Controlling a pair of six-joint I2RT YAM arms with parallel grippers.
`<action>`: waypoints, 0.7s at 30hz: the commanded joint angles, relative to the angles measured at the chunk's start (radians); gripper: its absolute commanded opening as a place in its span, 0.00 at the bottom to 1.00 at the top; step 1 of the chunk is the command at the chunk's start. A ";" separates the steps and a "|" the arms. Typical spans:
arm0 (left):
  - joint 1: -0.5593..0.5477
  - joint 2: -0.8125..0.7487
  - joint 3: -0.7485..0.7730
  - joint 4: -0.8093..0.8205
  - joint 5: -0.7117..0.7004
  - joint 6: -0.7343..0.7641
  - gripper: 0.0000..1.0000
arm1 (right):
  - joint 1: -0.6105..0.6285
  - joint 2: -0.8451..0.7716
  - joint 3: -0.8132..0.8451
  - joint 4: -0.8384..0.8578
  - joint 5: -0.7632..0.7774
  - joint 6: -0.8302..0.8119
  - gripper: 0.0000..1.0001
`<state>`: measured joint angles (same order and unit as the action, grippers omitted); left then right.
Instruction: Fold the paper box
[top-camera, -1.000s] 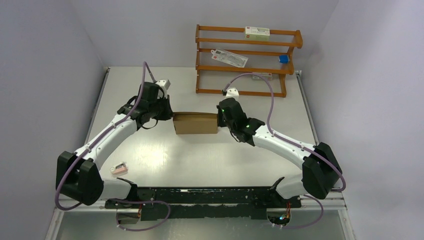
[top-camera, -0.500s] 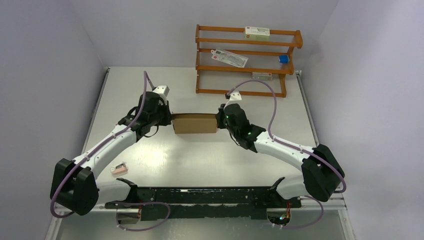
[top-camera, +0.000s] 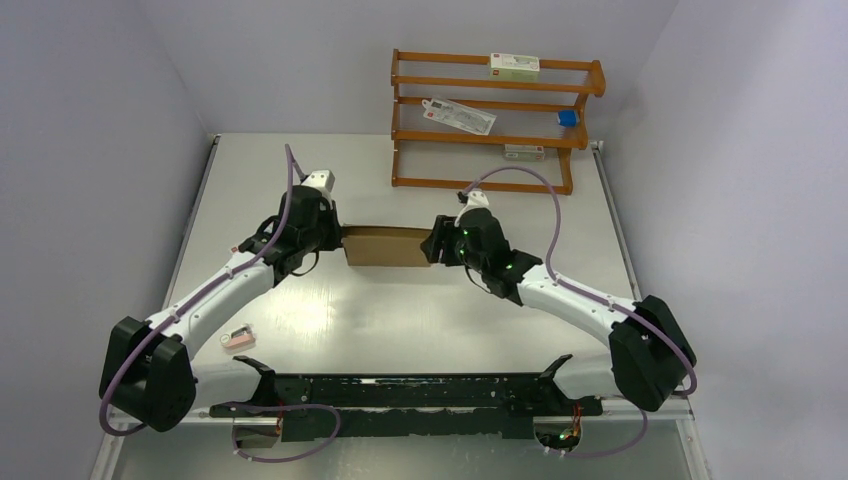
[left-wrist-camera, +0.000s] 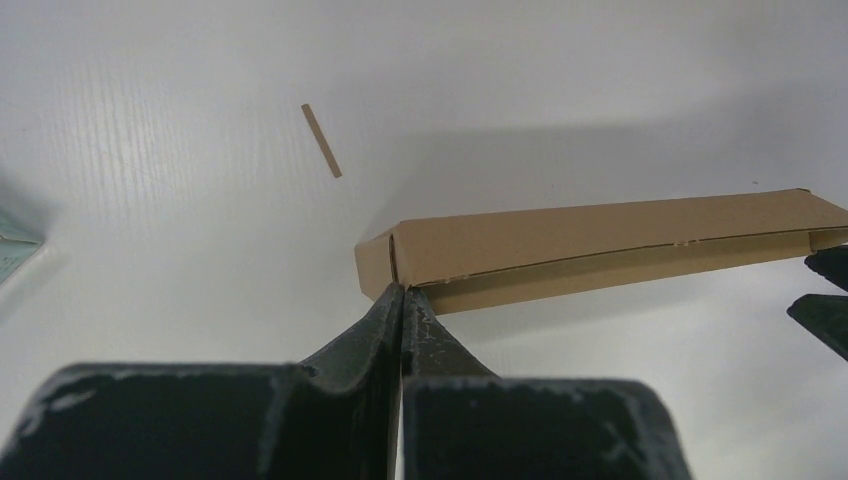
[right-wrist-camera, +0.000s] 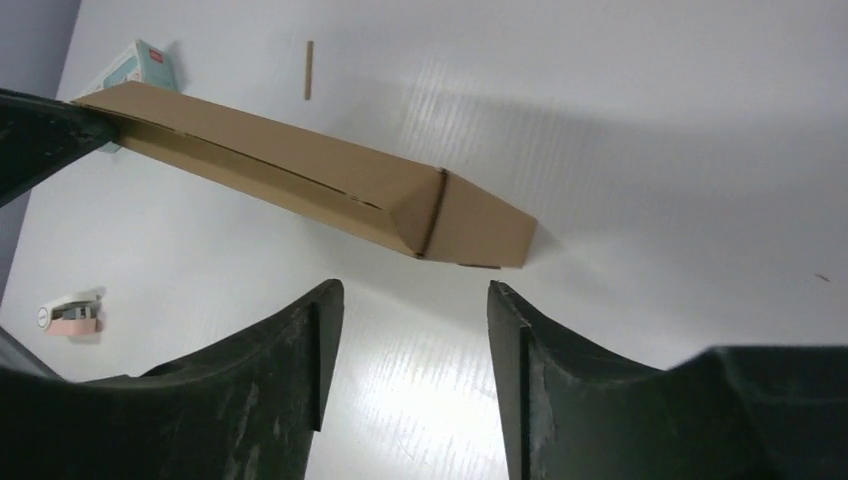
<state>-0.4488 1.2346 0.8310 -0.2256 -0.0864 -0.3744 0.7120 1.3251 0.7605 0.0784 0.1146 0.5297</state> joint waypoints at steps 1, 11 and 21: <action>-0.011 0.054 -0.035 -0.122 -0.010 -0.006 0.05 | -0.076 -0.041 -0.016 -0.034 -0.151 0.089 0.63; -0.011 0.055 -0.030 -0.124 -0.014 0.005 0.05 | -0.247 -0.021 -0.061 0.146 -0.404 0.353 0.76; -0.013 0.057 -0.027 -0.116 -0.004 0.011 0.05 | -0.283 0.132 -0.087 0.368 -0.539 0.560 0.73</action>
<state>-0.4519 1.2442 0.8330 -0.2111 -0.0925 -0.3779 0.4393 1.4162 0.6971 0.3183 -0.3561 0.9817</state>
